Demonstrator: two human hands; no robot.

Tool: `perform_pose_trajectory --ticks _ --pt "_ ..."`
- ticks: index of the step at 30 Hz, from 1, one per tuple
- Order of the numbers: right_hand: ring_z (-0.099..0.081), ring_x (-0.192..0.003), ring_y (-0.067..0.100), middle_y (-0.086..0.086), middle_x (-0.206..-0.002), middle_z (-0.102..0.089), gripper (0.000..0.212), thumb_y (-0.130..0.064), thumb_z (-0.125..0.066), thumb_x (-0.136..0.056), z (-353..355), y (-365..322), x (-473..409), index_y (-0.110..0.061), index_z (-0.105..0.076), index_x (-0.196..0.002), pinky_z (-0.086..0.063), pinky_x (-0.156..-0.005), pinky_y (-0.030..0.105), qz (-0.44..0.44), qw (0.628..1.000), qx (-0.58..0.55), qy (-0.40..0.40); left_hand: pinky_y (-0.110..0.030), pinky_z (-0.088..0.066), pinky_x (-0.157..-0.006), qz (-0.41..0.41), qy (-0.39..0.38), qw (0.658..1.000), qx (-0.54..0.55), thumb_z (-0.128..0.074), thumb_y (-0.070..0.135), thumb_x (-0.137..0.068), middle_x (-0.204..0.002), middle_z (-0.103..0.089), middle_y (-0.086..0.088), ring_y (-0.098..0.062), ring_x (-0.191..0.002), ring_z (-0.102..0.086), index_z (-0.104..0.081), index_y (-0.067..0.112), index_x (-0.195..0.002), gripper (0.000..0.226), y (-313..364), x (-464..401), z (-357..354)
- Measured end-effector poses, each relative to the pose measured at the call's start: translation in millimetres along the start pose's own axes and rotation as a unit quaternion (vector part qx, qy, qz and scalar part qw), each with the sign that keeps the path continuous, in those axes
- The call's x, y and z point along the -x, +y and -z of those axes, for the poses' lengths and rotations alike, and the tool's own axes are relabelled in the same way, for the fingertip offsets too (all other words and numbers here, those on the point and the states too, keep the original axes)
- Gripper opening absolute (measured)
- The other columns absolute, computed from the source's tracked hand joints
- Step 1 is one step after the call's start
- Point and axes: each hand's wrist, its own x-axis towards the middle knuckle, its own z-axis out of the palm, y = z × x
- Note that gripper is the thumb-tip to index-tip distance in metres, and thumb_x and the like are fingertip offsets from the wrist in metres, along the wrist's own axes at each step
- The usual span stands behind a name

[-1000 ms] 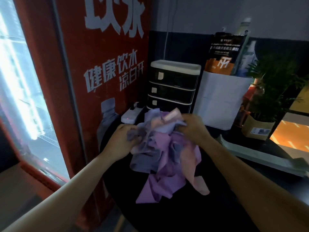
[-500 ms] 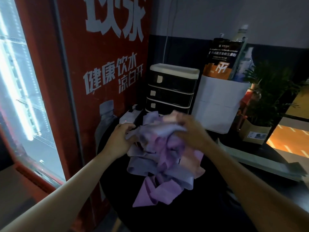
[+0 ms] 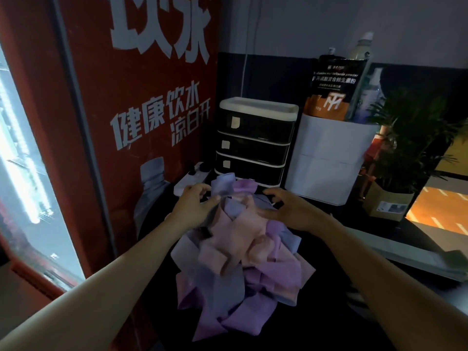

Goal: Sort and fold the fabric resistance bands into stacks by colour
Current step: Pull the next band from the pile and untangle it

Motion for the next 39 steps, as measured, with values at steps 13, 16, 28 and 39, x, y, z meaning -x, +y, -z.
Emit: perform_pose_trajectory --ticks 13,16,28,39 --pt "-0.054 -0.114 0.021 0.011 -0.132 -0.049 0.066 -0.029 -0.073 -0.08 -26 70 -32 -0.009 -0.043 -0.135 -0.039 -0.09 0.021 -0.065 0.998 0.026 -0.001 -0.032 -0.049 -0.09 0.103 -0.159 0.973 -0.133 -0.078 0.042 -0.068 -0.11 -0.066 -0.004 -0.022 -0.101 -0.06 -0.063 0.02 -0.112 0.051 -7 -58 -59" --pt "-0.054 -0.113 0.022 0.01 -0.128 -0.05 0.066 -0.029 -0.073 -0.079 -25 71 -32 -0.01 -0.044 -0.135 -0.038 -0.086 0.018 -0.058 0.998 0.015 0.003 -0.025 -0.046 -0.075 0.094 -0.112 0.984 -0.102 -0.082 0.033 -0.067 -0.101 -0.068 -0.007 -0.022 -0.093 -0.062 -0.069 0.015 -0.1 0.04 -5 -60 -61" --pt "-0.053 -0.091 0.016 0.002 -0.1 -0.057 0.033 -0.016 -0.069 -0.083 31 45 -33 -0.005 -0.055 -0.111 -0.041 -0.073 0.022 -0.041 0.973 -0.112 0.198 -0.029 -0.041 -0.071 -0.041 0.067 0.997 -0.022 -0.082 0.019 -0.07 -0.095 -0.064 -0.016 -0.033 -0.095 -0.061 -0.062 0.007 -0.093 0.033 108 -79 16" --pt "-0.059 -0.081 0.002 0.031 -0.106 -0.057 0.037 0.017 -0.045 -0.085 4 50 5 0.0 -0.054 -0.116 -0.041 -0.073 0.02 -0.042 0.97 -0.127 0.202 -0.036 -0.047 -0.085 -0.186 -0.139 0.957 -0.173 -0.066 0.054 -0.061 -0.107 -0.06 0.009 -0.014 -0.101 -0.056 -0.058 0.025 -0.11 0.058 66 32 -9"
